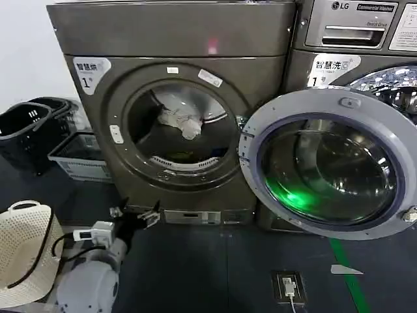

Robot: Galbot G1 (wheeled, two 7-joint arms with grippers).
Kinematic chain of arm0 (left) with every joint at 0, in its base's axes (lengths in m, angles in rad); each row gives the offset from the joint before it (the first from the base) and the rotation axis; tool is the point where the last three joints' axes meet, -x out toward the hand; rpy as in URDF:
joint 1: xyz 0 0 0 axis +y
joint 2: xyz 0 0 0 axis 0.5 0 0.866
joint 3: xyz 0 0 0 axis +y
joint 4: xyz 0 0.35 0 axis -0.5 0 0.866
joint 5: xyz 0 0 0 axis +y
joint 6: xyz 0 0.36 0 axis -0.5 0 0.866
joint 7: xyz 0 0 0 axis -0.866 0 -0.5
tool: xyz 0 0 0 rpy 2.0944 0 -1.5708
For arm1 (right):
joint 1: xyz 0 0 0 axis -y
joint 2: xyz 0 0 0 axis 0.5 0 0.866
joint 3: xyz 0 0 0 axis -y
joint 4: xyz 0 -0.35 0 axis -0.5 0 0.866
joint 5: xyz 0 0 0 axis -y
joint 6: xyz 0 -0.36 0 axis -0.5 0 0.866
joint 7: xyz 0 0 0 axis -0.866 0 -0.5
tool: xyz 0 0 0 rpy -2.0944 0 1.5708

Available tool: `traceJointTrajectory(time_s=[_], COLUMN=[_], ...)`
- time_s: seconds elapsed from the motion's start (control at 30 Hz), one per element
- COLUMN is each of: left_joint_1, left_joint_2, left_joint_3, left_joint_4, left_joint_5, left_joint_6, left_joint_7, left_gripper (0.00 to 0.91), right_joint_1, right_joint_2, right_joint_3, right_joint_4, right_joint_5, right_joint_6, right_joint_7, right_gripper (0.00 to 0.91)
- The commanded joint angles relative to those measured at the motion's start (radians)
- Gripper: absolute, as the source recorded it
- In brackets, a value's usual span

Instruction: Grasp the clothes from the dryer.

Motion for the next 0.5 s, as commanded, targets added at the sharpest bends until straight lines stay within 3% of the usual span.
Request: traceJointTrajectory(time_s=[0.03, 0.5], left_joint_1=[-0.001, -0.002], left_joint_2=[0.001, -0.002], left_joint_3=[-0.001, 0.001], left_joint_4=[0.002, 0.003], left_joint_5=[0.001, -0.003], left_joint_6=[0.049, 0.049], left_joint_7=[0.001, 0.005], left_gripper=[0.907, 0.907], right_joint_1=[0.0, -0.011], right_joint_2=[0.0, -0.005], right_joint_3=[0.001, 0.016], right_joint_4=[0.0, -0.013], right_joint_5=[0.002, 0.001], right_joint_6=[0.001, 0.001], right_joint_7=[0.0, -0.004], right_gripper=[0.907, 0.907])
